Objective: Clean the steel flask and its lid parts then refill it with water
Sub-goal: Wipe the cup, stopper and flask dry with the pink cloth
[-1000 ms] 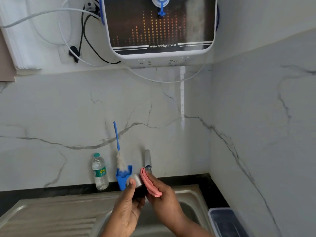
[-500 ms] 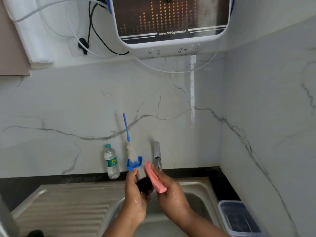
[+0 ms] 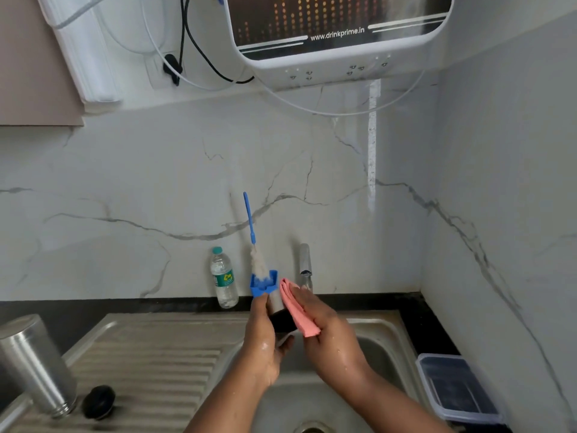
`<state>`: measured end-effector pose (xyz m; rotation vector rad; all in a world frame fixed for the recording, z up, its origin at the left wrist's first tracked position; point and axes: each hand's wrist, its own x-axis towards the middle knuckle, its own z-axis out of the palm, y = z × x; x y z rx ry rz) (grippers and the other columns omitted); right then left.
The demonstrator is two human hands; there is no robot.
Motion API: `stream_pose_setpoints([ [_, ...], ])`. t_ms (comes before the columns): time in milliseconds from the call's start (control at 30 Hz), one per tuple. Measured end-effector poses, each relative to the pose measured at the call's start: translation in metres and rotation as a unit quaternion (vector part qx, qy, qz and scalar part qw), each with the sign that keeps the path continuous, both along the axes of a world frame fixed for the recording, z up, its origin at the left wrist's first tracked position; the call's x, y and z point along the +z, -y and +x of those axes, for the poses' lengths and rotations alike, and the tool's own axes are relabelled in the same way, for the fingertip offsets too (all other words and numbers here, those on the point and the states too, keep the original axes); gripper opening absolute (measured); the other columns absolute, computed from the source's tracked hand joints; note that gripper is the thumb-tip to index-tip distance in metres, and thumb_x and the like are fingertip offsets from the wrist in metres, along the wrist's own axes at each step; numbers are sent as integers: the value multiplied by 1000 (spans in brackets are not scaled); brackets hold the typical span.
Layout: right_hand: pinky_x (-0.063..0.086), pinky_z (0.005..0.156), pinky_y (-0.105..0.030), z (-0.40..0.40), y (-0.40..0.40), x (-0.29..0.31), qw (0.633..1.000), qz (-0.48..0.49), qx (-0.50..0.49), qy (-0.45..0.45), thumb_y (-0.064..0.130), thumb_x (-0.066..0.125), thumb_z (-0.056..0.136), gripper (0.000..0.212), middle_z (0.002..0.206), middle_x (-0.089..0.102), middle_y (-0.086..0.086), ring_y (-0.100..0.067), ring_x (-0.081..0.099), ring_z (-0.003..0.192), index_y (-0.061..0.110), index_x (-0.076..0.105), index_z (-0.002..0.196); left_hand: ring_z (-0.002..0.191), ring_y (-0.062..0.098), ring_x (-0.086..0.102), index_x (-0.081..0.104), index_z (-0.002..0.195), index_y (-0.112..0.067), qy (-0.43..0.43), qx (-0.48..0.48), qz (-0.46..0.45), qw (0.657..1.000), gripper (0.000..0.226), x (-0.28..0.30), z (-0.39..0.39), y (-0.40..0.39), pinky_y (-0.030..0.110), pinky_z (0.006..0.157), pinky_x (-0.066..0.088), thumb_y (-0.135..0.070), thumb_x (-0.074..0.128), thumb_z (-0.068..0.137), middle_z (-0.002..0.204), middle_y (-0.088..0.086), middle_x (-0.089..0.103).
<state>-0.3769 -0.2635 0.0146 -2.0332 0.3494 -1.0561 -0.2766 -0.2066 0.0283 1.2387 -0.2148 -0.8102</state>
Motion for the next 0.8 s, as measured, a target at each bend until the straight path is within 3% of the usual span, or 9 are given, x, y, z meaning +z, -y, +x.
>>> stream_pose_setpoints([
  [67, 25, 111, -12, 1, 1, 0, 996, -71, -30, -54, 21, 46, 93, 58, 147, 37, 27, 12, 28, 136, 57, 36, 137, 86, 22, 63, 71, 96, -18, 9, -25, 16, 1000, 51, 2, 0, -2, 35, 79, 41, -63, 47, 90, 76, 4, 75],
  [133, 27, 112, -16, 1, 4, -2, 995, -79, -26, -47, 16, 45, 92, 61, 148, 38, 26, 9, 30, 137, 55, 37, 139, 85, 19, 65, 73, 99, -21, 27, -57, 4, 998, 56, 4, 0, -1, 32, 78, 42, -70, 57, 78, 84, 4, 76],
  [233, 33, 111, -17, -2, 7, -3, 999, 41, 21, 28, -1, 52, 92, 61, 136, 52, 28, 6, 43, 130, 42, 48, 135, 70, 14, 63, 69, 104, -18, -16, -56, -44, 997, 52, 4, -1, -4, 27, 65, 41, -52, 69, 65, 82, 5, 73],
  [300, 41, 107, -23, -3, 10, -2, 992, 119, 28, 42, -5, 60, 89, 60, 124, 61, 26, 3, 54, 121, 42, 55, 127, 74, 16, 65, 68, 107, -15, -35, -64, -57, 996, 51, 0, 0, -6, 26, 66, 43, -46, 70, 67, 93, 10, 73],
  [400, 42, 107, -27, -1, 13, 0, 993, 116, 19, 23, -9, 56, 88, 63, 118, 63, 31, 4, 56, 117, 44, 58, 121, 89, 16, 65, 71, 105, -16, -7, -50, -37, 998, 53, -5, 6, -4, 26, 71, 43, -45, 76, 61, 103, 8, 74],
  [533, 33, 107, -10, 1, 5, 3, 998, 58, 32, 14, -11, 50, 87, 69, 123, 51, 43, 10, 46, 125, 46, 52, 126, 80, 17, 63, 70, 108, -15, -44, -41, -60, 996, 46, -1, 10, -1, 29, 73, 45, -40, 74, 69, 89, 6, 73],
  [600, 34, 107, -12, 2, 7, -3, 996, 82, 32, 32, -11, 52, 88, 64, 128, 55, 33, 8, 47, 126, 37, 54, 130, 79, 21, 64, 67, 112, -11, -75, -28, -72, 994, 47, -1, 11, -2, 31, 72, 48, -35, 74, 72, 94, 11, 71],
  [700, 44, 103, -22, 2, 12, -10, 984, 171, 29, 44, -8, 57, 89, 55, 123, 67, 11, 0, 59, 116, 35, 61, 123, 82, 29, 67, 63, 121, -8, -123, -20, -75, 989, 47, -6, 8, -1, 36, 74, 51, -42, 61, 88, 101, 19, 72],
  [800, 42, 103, -18, 4, 4, -12, 984, 172, 36, 1, -6, 54, 90, 57, 124, 64, 18, 5, 56, 117, 35, 58, 130, 78, 29, 66, 65, 117, -9, -97, 10, -42, 994, 55, -12, 6, 3, 35, 67, 50, -53, 39, 99, 79, 14, 74],
])
